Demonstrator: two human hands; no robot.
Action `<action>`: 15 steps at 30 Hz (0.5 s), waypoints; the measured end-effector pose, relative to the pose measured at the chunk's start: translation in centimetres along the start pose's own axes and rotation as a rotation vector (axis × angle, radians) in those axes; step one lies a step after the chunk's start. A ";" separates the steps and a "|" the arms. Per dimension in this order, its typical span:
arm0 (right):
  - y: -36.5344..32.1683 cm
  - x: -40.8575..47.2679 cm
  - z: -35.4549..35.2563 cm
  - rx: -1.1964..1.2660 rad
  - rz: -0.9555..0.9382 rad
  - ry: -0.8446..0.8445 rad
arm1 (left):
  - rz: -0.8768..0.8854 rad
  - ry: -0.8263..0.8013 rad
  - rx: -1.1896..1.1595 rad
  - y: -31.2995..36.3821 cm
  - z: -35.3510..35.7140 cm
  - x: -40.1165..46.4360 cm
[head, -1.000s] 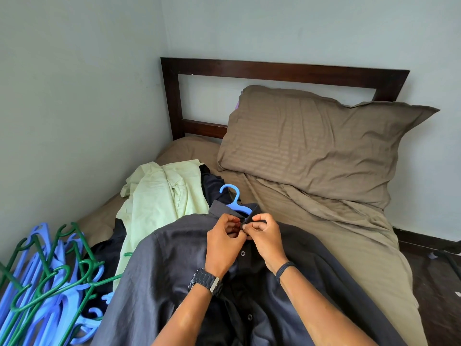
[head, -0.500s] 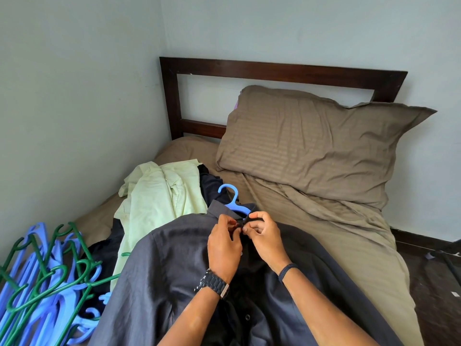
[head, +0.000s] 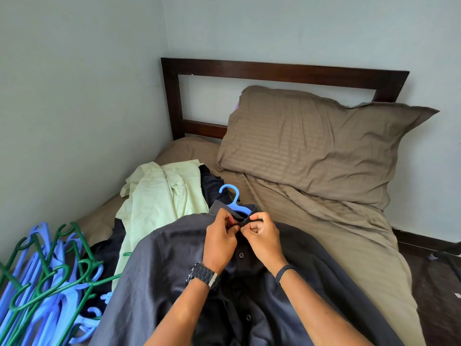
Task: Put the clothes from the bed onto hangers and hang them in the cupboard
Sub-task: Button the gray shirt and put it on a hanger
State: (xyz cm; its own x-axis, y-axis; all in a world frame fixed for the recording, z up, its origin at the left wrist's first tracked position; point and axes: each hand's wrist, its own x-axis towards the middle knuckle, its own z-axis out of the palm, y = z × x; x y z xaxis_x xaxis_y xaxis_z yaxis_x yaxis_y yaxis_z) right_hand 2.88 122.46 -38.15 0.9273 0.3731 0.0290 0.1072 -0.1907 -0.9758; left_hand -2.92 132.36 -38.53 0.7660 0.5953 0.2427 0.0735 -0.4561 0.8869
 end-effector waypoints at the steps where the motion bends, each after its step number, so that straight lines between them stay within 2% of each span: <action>1: -0.1 0.3 -0.3 0.006 0.023 -0.025 | 0.022 -0.011 0.002 0.1 -0.1 0.0; 3: -0.3 0.8 -0.7 -0.017 0.040 -0.078 | -0.017 -0.001 -0.071 0.3 -0.1 0.2; 8: -0.3 1.1 -1.2 -0.066 -0.033 -0.159 | -0.310 -0.073 -0.395 0.3 0.1 1.1; 11: -0.4 1.0 -1.2 -0.069 -0.099 -0.153 | -0.376 -0.117 -0.526 0.0 -0.3 1.5; 13: -0.2 1.1 -1.1 -0.185 -0.159 -0.103 | -0.362 -0.134 -0.488 -0.1 -0.4 1.3; 15: 0.2 1.4 -1.0 -0.363 -0.192 -0.063 | -0.300 -0.129 -0.293 -0.3 -0.6 1.0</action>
State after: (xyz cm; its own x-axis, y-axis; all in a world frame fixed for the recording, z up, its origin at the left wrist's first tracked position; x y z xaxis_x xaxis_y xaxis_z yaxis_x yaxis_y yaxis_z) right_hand 4.60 122.02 -38.08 0.8555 0.4858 0.1791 0.4063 -0.4153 -0.8139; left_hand -2.51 133.49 -38.29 0.8132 0.5769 -0.0772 0.1346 -0.0572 0.9893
